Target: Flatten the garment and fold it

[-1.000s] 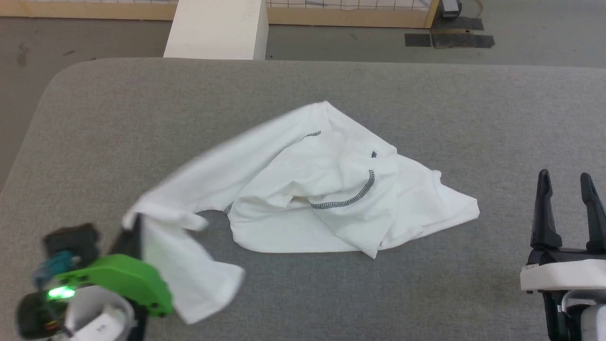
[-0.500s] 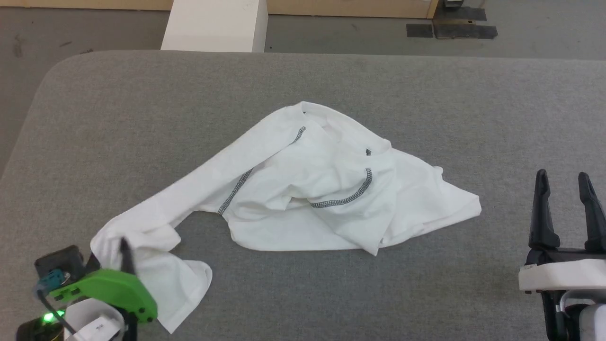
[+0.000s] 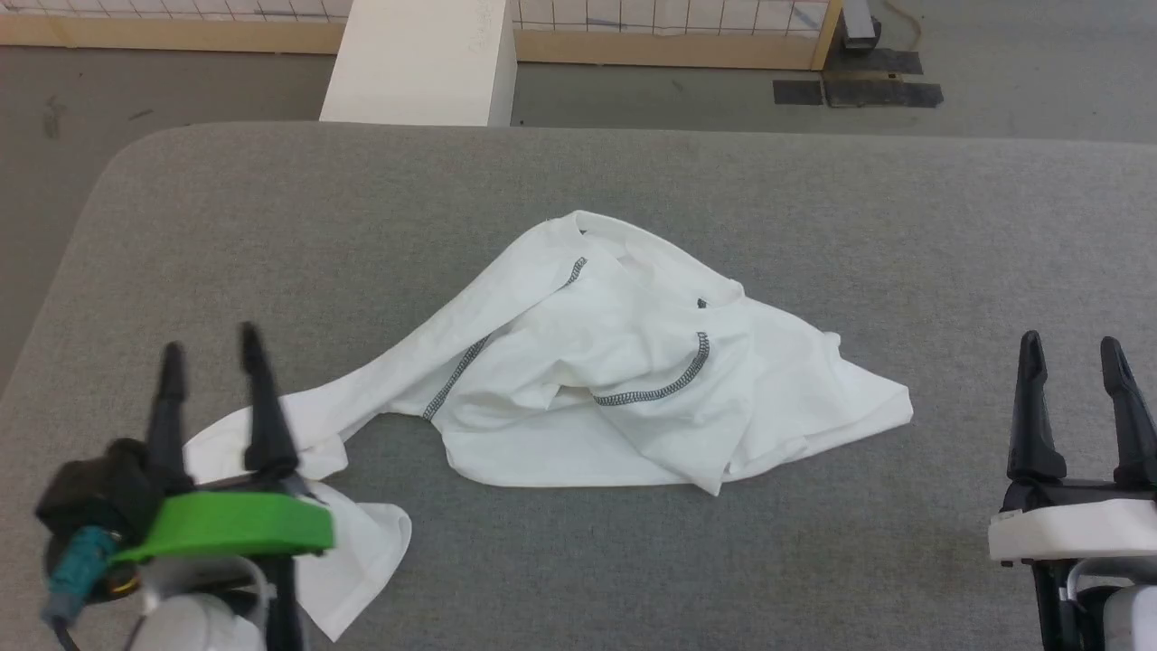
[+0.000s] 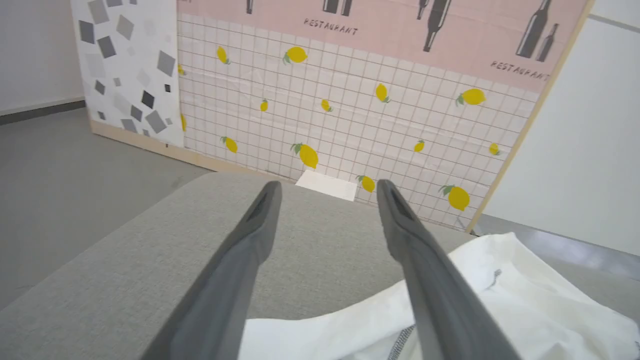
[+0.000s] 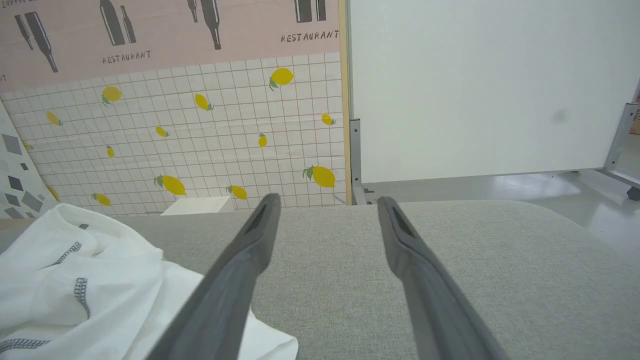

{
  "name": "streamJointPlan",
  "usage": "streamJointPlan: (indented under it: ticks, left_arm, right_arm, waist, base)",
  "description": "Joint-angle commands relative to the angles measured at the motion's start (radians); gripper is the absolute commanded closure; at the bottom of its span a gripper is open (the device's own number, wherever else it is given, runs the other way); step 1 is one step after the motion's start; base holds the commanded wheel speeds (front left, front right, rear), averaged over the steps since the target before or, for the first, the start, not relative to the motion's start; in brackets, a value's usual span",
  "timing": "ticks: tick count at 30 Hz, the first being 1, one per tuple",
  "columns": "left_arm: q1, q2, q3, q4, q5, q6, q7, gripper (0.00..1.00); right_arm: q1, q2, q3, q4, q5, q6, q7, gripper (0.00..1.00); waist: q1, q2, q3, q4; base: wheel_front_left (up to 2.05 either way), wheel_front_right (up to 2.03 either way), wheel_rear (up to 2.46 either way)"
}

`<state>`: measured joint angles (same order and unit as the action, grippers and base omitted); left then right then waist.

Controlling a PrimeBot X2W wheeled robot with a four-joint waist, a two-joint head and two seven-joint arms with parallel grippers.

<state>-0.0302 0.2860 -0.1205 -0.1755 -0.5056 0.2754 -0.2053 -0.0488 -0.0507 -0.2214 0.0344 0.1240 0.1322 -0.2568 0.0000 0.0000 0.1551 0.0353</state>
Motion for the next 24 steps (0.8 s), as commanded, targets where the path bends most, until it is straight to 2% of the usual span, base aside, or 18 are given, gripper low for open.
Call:
streamJointPlan:
  ticks: [1, 5, 12, 17, 24]
  left_arm:
    - [0.006, -0.014, -0.016, -0.018, 0.017, -0.023, -0.019, 0.0]
    - [0.046, -0.053, -0.043, -0.036, 0.039, -0.061, -0.049, 0.0]
    - [0.12, -0.12, -0.049, 0.007, 0.178, -0.104, -0.056, 0.0]
    - [0.16, -0.183, -0.04, 0.035, 0.206, -0.158, -0.056, 0.0]
    - [0.149, -0.216, -0.013, 0.05, 0.238, -0.211, -0.056, 0.0]
  right_arm:
    - [0.008, 0.001, 0.002, 0.001, 0.001, -0.002, -0.005, 0.0]
    - [0.015, 0.001, 0.005, 0.002, 0.004, -0.002, -0.005, 0.0]
    - [0.028, 0.001, 0.011, 0.012, 0.012, -0.002, -0.005, 0.0]
    - [0.045, 0.001, 0.021, 0.028, 0.014, -0.002, -0.005, 0.0]
    - [0.036, 0.001, 0.053, 0.028, -0.016, -0.002, 0.027, 0.0]
  waist:
    - [0.0, 0.0, -0.004, 0.002]
    - [0.0, 0.0, -0.014, 0.005]
    - [0.0, 0.0, -0.027, 0.003]
    - [0.0, 0.0, -0.032, 0.009]
    - [0.0, 0.0, -0.032, 0.025]
  base:
    - [0.0, 0.0, 0.0]
    - [0.0, 0.0, 0.0]
    - [0.0, 0.0, 0.0]
    - [0.0, 0.0, 0.0]
    - [0.0, 0.0, 0.0]
